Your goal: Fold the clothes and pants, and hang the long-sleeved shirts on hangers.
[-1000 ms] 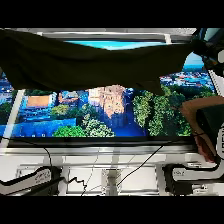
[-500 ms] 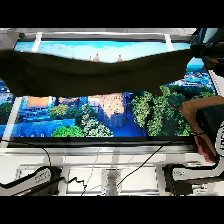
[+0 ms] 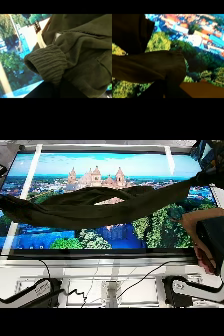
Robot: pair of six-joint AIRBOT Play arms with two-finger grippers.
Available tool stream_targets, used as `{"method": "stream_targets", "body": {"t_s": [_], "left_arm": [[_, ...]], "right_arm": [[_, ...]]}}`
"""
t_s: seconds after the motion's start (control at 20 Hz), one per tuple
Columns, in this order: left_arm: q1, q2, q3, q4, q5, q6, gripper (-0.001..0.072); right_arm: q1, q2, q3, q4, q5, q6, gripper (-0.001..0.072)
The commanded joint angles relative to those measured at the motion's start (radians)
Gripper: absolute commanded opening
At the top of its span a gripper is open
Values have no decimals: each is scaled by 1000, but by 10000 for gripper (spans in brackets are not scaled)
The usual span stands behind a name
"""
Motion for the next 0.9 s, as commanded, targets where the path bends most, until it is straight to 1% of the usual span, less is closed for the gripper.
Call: {"method": "stream_targets", "body": {"t_s": [0.0,0.1,0.15,0.2,0.3,0.35,0.45,0.55,0.65,0.7,0.75,0.8,0.85], "left_arm": [[20,69,0,-75,51,6,32],[68,164,-39,-245,135,37,32],[105,230,-97,-317,174,68,31],[142,298,-177,-365,183,110,31],[220,453,-418,-407,185,198,33],[246,519,-533,-410,200,219,34],[285,618,-721,-391,239,226,35],[300,669,-859,-263,309,226,37],[300,675,-910,-131,317,225,35],[300,675,-912,-89,331,226,34],[300,677,-911,-73,388,225,34],[300,680,-911,-79,472,225,35],[299,686,-911,-99,586,226,35]], "right_arm": [[-1,147,-201,-17,-40,-21,10],[-1,232,-325,-30,-130,18,10],[-1,265,-377,-30,-153,28,11],[-1,286,-417,-29,-163,34,11],[-1,319,-488,-17,-194,48,11],[-1,339,-513,-9,-200,63,11],[0,389,-557,-6,-168,50,11],[0,444,-600,-5,-77,-6,11],[0,501,-658,-3,5,-27,11],[0,531,-685,-6,40,-31,11],[0,563,-710,-6,74,-49,11],[0,590,-723,-9,114,-61,11],[0,605,-724,-14,158,-62,11]]}}
